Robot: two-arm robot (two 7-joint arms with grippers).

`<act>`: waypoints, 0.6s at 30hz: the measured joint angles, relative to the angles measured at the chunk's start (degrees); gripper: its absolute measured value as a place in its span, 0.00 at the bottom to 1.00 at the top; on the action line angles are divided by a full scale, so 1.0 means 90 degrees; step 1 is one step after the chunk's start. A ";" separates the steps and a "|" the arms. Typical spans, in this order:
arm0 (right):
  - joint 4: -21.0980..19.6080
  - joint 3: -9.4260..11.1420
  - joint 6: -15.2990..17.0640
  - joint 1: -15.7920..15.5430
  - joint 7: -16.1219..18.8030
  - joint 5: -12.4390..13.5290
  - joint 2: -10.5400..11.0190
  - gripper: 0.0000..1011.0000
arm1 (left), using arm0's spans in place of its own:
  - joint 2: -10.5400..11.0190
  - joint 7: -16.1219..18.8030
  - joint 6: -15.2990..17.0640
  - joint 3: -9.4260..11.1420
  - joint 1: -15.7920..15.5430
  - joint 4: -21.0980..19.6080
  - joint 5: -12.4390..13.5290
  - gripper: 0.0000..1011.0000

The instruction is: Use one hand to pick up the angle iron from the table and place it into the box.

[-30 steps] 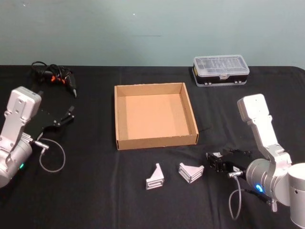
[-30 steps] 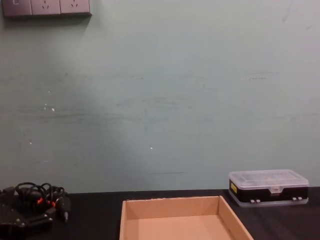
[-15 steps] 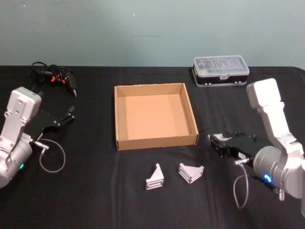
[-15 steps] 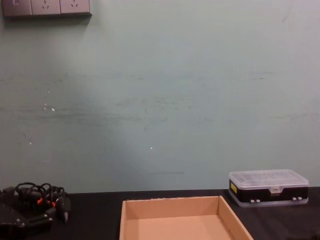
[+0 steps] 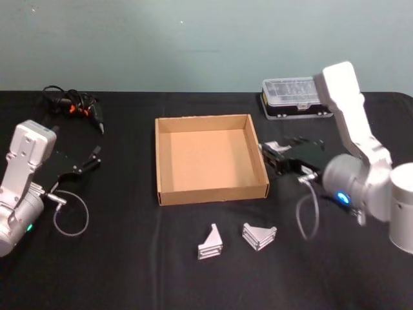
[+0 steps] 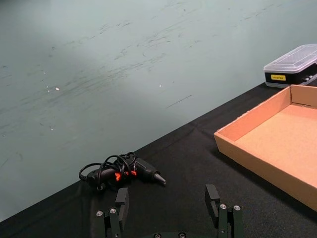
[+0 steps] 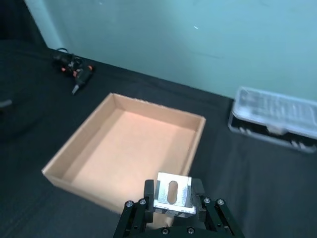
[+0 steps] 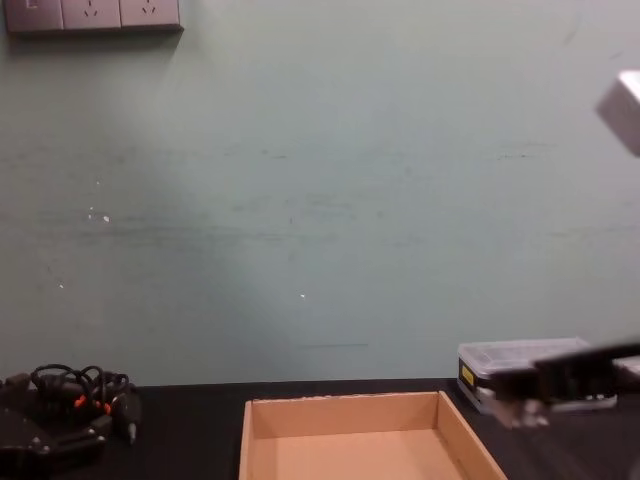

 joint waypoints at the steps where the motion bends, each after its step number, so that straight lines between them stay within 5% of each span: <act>1: 0.0090 -0.0050 -0.0001 0.0102 0.0051 -0.0023 -0.0031 0.45 | 0.0000 0.0000 0.0000 0.0000 0.0000 0.0000 0.0000 1.00; 7: 0.0836 -0.0363 -0.0013 0.0799 0.0363 -0.0180 -0.0271 0.45 | 0.0000 0.0000 0.0000 0.0000 0.0000 0.0000 0.0000 1.00; 18: 0.2932 -0.0865 -0.0110 0.2077 0.0824 -0.0500 -0.0978 0.45 | 0.0000 0.0000 0.0000 0.0000 0.0000 0.0000 0.0000 1.00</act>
